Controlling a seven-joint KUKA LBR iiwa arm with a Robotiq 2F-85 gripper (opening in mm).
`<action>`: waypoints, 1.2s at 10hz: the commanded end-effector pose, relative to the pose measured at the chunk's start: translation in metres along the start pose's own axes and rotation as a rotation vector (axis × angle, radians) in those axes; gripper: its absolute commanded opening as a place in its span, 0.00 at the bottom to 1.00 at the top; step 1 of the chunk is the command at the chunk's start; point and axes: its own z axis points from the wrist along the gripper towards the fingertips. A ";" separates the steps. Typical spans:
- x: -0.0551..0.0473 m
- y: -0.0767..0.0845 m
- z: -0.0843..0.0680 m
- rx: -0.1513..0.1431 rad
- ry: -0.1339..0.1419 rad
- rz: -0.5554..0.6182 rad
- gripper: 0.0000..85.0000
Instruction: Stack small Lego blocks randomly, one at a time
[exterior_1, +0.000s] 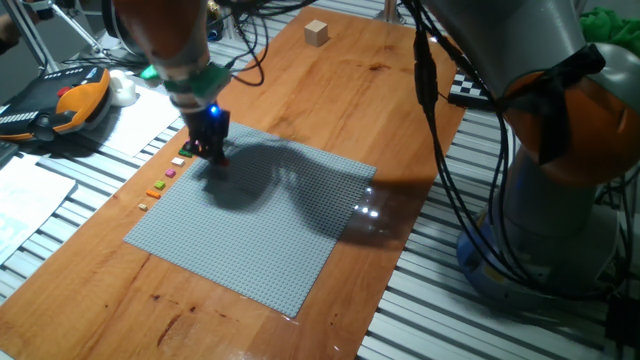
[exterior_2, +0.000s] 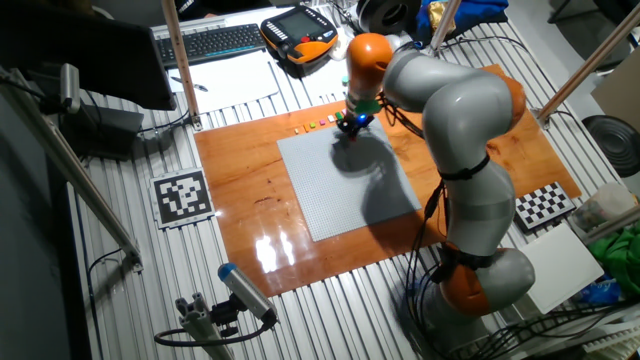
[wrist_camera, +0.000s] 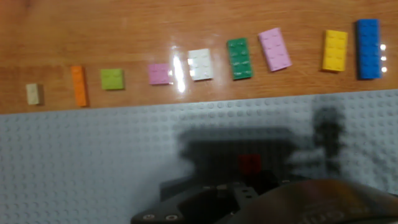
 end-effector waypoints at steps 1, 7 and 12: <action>0.002 0.000 0.006 0.013 -0.009 -0.007 0.00; 0.002 -0.007 0.012 0.012 -0.007 -0.012 0.00; 0.000 -0.008 0.012 -0.004 -0.011 0.006 0.00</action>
